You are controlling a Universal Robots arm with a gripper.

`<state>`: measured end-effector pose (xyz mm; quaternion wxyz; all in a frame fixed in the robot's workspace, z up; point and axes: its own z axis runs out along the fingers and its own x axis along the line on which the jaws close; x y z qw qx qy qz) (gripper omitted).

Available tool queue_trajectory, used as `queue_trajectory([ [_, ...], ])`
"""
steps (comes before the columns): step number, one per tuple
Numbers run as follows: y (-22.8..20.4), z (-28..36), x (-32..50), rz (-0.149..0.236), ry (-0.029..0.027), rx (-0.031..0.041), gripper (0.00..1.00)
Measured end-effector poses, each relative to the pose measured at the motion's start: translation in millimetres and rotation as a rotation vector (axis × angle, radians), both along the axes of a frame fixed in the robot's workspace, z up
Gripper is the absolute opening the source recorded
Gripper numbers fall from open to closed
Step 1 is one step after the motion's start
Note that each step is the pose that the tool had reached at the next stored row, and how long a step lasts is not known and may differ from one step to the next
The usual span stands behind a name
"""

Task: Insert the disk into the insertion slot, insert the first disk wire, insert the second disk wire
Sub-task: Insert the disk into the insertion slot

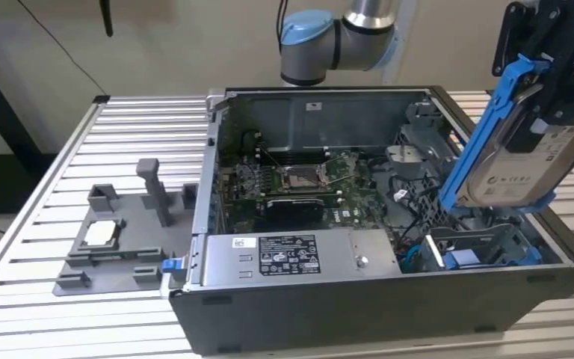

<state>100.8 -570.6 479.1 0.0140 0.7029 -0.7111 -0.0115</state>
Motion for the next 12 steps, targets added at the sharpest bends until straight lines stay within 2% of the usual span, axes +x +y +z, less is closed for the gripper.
queue_trajectory([
  [3,0.0,-3.3,0.0,0.002,-0.0079,0.0001,0.33],
  [4,0.0,-4.0,0.1,0.003,-0.0090,0.0001,0.33],
  [12,0.0,-5.8,0.0,0.003,-0.0090,0.0001,0.33],
])
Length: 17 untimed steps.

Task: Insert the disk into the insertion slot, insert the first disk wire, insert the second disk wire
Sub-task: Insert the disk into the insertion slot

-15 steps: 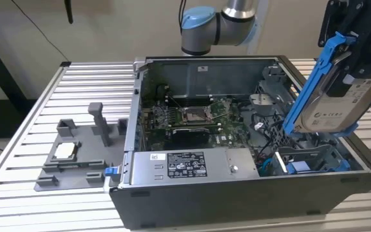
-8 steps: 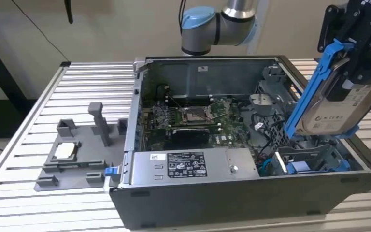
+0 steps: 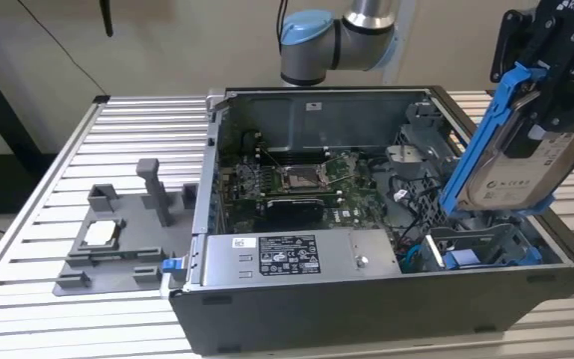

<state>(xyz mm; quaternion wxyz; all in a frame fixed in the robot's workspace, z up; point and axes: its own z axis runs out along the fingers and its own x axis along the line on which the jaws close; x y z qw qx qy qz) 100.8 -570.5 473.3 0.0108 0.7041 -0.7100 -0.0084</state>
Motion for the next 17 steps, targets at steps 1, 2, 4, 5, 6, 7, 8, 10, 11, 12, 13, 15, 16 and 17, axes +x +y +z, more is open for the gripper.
queue_trajectory([
  [1,0.0,-1.1,0.0,0.000,0.0000,-0.0001,0.33],
  [2,0.0,-2.3,0.0,0.000,-0.0001,0.0000,0.33],
  [4,-0.1,-5.1,0.0,0.000,-0.0001,0.0000,0.33],
  [5,-0.2,-6.7,0.0,0.000,-0.0002,-0.0001,0.33],
  [6,-0.2,-8.3,0.0,0.000,-0.0002,0.0000,0.33],
  [7,-0.2,-9.8,0.0,0.000,-0.0002,-0.0001,0.33],
  [8,-0.3,-11.5,0.0,0.000,-0.0002,-0.0001,0.33],
  [10,-0.7,-15.0,0.3,0.000,-0.0002,0.0002,0.33],
  [11,-0.9,-16.5,0.5,0.000,-0.0002,0.0002,0.33],
  [12,-1.1,-18.2,0.7,0.000,-0.0002,0.0004,0.33],
  [13,-1.3,-19.7,1.0,0.000,-0.0002,0.0006,0.33],
  [15,-1.7,-22.8,1.8,0.000,-0.0002,0.0008,0.33],
  [16,-1.9,-24.1,2.1,0.000,-0.0002,0.0008,0.33],
  [17,-2.2,-25.6,2.5,0.000,-0.0002,0.0008,0.33],
])
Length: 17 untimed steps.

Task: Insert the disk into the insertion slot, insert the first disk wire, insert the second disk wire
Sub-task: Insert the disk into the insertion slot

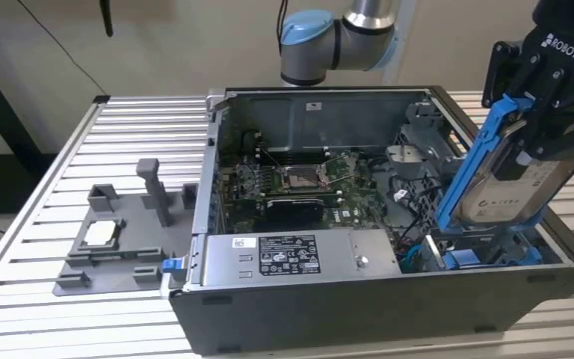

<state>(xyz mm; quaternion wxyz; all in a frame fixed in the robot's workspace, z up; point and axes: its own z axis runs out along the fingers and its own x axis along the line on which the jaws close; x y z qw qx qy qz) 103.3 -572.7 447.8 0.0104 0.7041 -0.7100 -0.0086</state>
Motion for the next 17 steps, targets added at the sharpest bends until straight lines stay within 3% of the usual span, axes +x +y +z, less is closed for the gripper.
queue_trajectory([
  [17,-2.1,-23.7,6.0,0.000,-0.0016,0.0083,0.33],
])
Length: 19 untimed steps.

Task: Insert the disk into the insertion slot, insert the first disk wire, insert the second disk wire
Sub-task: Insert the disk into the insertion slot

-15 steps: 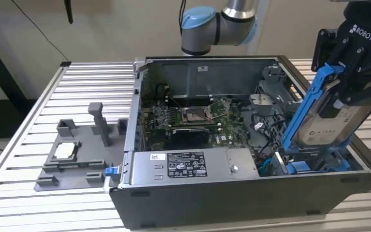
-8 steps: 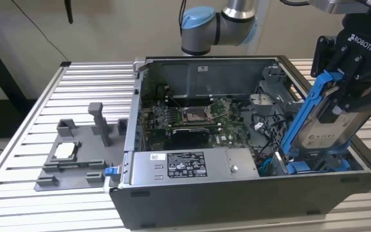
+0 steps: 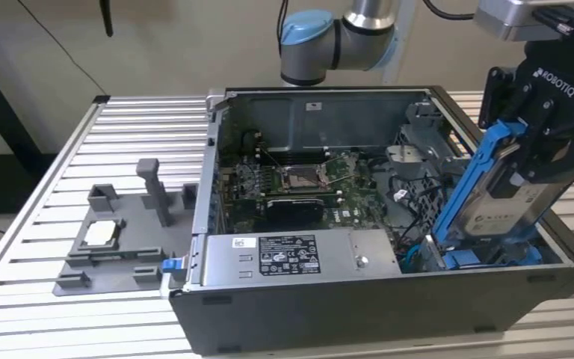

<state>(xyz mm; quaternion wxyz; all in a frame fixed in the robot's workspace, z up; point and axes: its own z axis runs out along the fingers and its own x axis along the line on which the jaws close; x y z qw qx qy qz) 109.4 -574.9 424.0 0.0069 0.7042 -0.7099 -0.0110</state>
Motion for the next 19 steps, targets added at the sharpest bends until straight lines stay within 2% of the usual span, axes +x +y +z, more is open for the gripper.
queue_trajectory([
  [9,-0.1,-11.2,5.0,0.000,-0.0016,0.0102,0.33],
  [19,-0.1,-26.9,5.1,0.000,-0.0028,0.0117,0.33],
])
